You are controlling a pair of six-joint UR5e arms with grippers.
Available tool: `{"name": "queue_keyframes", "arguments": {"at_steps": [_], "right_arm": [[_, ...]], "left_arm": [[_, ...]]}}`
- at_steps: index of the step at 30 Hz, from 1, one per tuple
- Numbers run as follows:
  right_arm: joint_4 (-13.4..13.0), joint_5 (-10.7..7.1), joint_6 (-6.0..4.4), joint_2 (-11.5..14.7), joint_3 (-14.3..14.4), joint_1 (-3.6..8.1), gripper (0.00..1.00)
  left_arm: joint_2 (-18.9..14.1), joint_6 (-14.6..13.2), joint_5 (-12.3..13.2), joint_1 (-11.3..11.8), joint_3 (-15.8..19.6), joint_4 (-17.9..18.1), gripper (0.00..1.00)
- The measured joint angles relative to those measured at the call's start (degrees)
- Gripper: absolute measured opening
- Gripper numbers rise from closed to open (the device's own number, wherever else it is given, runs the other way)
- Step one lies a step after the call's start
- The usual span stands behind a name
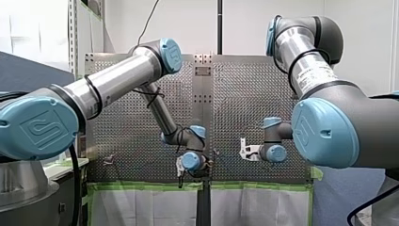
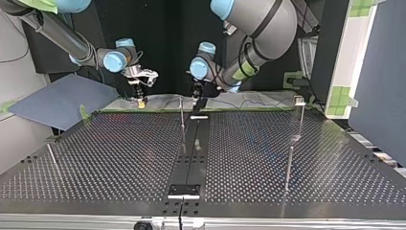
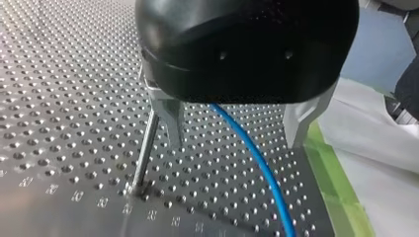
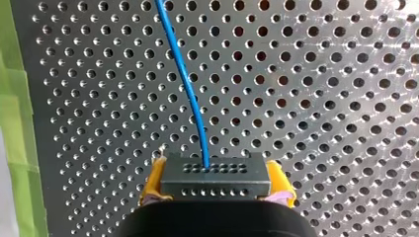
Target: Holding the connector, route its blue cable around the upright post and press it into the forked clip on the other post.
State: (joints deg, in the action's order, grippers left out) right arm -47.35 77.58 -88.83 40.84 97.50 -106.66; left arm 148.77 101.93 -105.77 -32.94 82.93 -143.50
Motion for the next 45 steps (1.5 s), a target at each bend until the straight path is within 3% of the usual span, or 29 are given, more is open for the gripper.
{"name": "queue_keyframes", "arguments": {"at_steps": [18, 29, 37, 45], "right_arm": [[-0.11, 0.03, -0.05, 0.00, -0.03, 0.00, 0.00], [-0.46, -0.10, -0.14, 0.00, 0.00, 0.00, 0.00], [-0.62, -0.14, -0.17, 0.00, -0.03, 0.00, 0.00], [-0.82, -0.15, -0.22, -0.01, -0.02, 0.14, 0.00]], "left_arm": [[-2.96, -0.05, -0.66, 0.24, 2.09, 1.19, 1.00], [-3.43, -2.13, 1.02, -0.35, 5.61, 2.38, 1.00], [-5.92, -2.25, 1.91, -0.65, 7.66, 4.14, 1.00], [-7.63, -2.41, 4.93, -1.58, 8.95, 4.01, 1.00]]}}
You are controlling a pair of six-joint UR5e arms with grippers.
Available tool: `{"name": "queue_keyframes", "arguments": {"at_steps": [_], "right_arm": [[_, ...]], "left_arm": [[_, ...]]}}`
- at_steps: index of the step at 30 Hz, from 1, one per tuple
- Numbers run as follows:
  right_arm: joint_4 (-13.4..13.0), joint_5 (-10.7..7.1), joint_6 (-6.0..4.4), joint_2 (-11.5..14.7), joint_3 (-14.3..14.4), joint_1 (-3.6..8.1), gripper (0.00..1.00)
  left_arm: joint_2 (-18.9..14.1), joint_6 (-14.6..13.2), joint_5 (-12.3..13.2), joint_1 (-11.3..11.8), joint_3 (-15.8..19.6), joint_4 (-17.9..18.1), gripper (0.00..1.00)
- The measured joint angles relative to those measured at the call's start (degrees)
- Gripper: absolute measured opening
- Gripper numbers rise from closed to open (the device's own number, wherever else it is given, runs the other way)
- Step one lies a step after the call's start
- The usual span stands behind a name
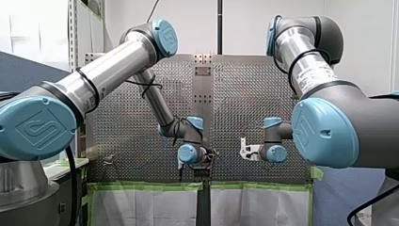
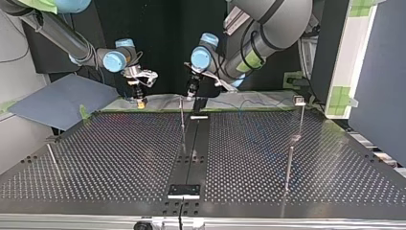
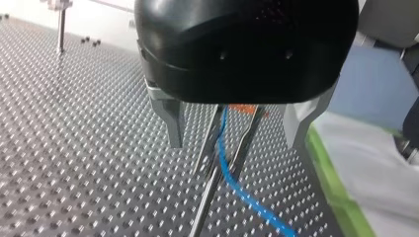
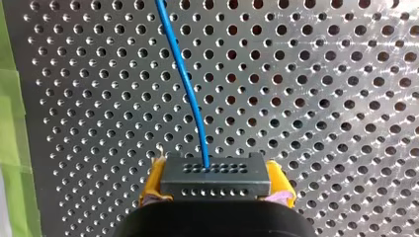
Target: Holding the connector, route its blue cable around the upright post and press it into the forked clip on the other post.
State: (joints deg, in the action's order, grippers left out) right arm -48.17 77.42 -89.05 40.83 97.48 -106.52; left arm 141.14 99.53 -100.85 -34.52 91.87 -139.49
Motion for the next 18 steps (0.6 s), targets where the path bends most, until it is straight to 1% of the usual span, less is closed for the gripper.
{"name": "queue_keyframes", "arguments": {"at_steps": [6, 18], "right_arm": [[0.01, -0.16, 0.00, 0.00, 0.01, 0.00, 0.00], [0.09, -0.24, -0.01, 0.00, 0.04, 0.00, 0.00]], "left_arm": [[-0.05, -0.04, 0.57, -0.38, 0.44, 0.07, 1.00], [-0.08, -0.04, 0.39, -0.86, 0.49, 0.08, 1.00]]}}
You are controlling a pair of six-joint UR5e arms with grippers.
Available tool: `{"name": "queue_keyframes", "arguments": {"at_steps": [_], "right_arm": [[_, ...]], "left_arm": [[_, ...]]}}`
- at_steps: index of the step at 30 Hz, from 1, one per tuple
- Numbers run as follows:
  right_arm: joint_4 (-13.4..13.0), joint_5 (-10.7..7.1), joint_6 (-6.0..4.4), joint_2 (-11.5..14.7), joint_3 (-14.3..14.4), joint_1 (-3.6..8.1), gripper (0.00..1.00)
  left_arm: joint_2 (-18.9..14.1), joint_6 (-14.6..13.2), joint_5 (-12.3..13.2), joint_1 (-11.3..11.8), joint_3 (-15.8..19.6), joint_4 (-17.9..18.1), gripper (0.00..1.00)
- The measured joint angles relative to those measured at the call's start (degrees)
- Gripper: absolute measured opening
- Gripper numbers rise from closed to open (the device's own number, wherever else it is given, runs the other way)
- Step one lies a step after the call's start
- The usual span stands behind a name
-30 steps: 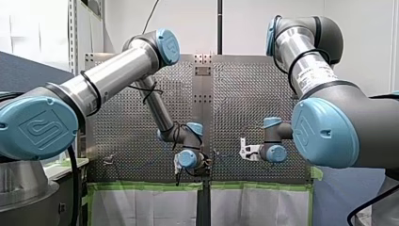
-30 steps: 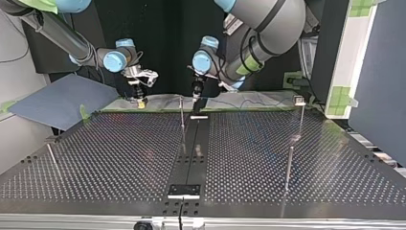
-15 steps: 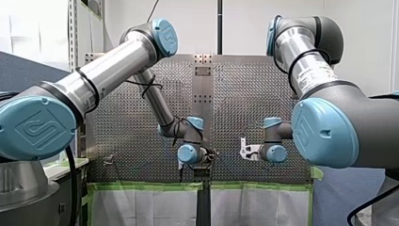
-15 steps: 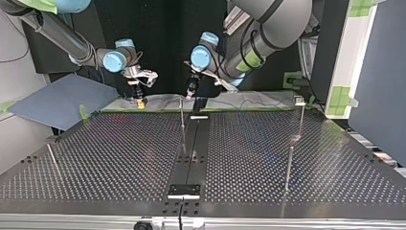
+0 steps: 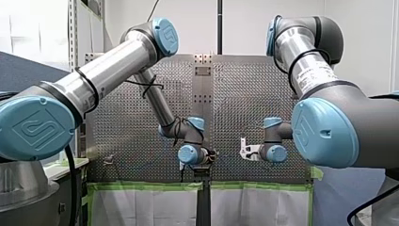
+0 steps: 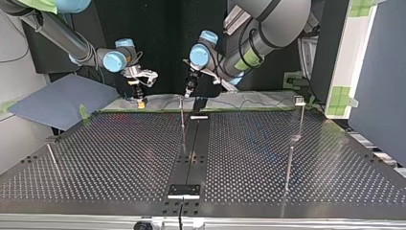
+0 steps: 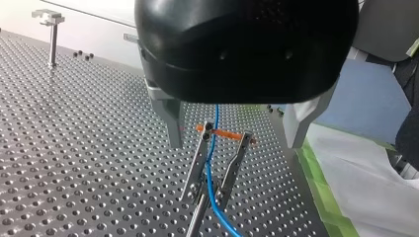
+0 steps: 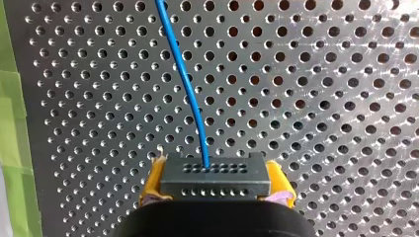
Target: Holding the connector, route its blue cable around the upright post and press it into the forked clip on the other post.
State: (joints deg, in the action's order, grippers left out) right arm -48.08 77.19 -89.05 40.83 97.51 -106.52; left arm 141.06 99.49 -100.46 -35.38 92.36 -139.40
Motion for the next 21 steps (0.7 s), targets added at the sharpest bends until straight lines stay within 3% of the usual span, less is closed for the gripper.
{"name": "queue_keyframes", "arguments": {"at_steps": [13, 21], "right_arm": [[0.00, -0.02, 0.00, -0.02, 0.01, 0.01, 0.00], [0.20, -0.01, 0.00, -0.03, -0.01, 0.02, 0.00]], "left_arm": [[-0.02, -0.03, -0.22, -0.18, -0.01, -0.18, 1.00], [-2.19, -1.84, -2.56, -0.77, 2.43, 0.86, 1.00]]}}
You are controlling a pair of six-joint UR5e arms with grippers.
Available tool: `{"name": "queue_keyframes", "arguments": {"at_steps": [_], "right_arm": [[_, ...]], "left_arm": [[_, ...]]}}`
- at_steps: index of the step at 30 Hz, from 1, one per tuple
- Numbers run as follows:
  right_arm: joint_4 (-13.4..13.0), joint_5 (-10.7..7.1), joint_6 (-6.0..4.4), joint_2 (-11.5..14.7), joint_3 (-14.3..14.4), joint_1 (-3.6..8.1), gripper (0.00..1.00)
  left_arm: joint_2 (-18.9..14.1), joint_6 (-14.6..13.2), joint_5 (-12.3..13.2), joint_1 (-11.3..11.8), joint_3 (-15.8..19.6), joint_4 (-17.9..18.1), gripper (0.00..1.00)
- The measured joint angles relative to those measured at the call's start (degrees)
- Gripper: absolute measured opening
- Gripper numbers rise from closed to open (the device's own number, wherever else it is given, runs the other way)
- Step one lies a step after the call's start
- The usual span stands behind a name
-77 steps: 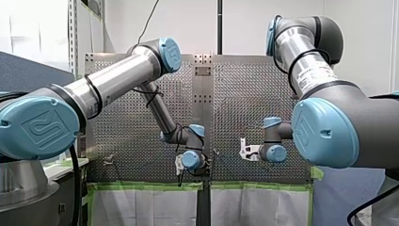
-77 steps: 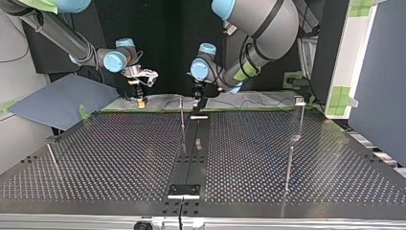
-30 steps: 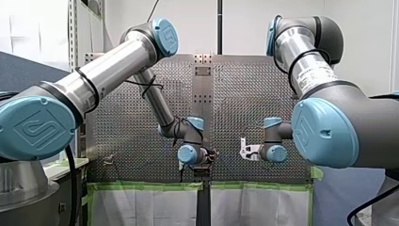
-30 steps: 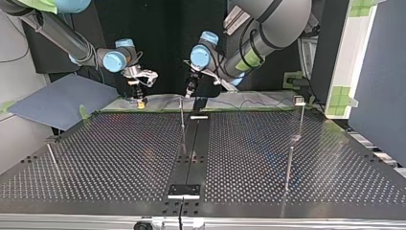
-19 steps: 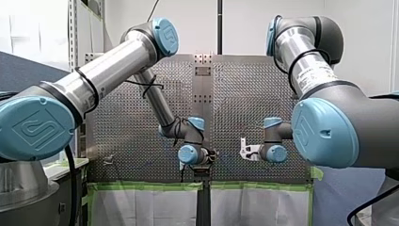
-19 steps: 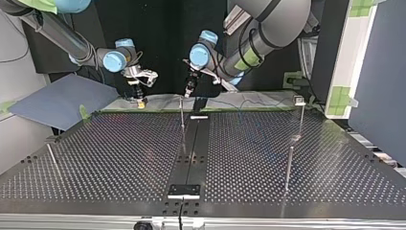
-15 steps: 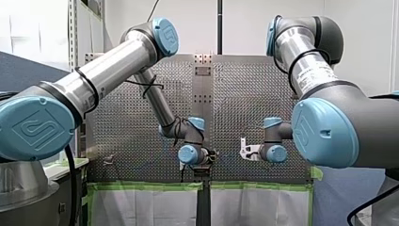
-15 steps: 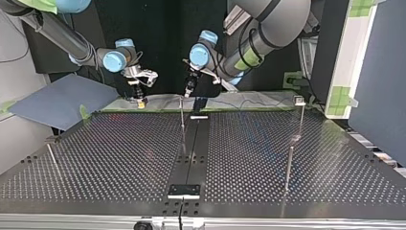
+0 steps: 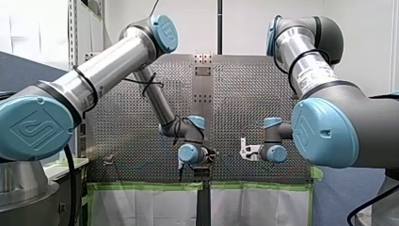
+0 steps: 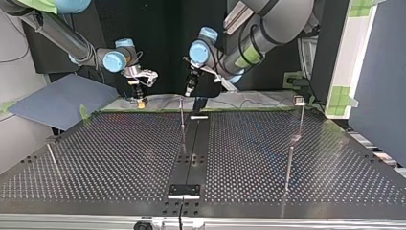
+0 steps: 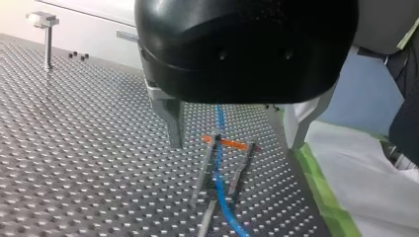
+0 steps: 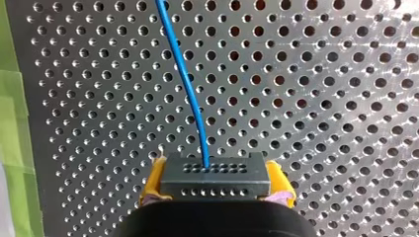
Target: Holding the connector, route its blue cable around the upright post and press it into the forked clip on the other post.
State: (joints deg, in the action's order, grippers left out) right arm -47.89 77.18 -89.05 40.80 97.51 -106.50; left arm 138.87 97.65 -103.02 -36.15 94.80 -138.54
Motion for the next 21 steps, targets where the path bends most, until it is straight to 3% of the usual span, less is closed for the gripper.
{"name": "queue_keyframes", "arguments": {"at_steps": [9, 21], "right_arm": [[-0.08, 0.00, 0.00, -0.02, 0.00, -0.01, 0.00], [0.01, 0.00, -0.27, -0.07, -0.01, -0.03, 0.00]], "left_arm": [[-4.68, 1.47, -4.11, -0.16, 4.71, 4.60, 1.00], [-10.11, 6.74, -5.70, -0.41, 10.15, 9.14, 1.00]]}}
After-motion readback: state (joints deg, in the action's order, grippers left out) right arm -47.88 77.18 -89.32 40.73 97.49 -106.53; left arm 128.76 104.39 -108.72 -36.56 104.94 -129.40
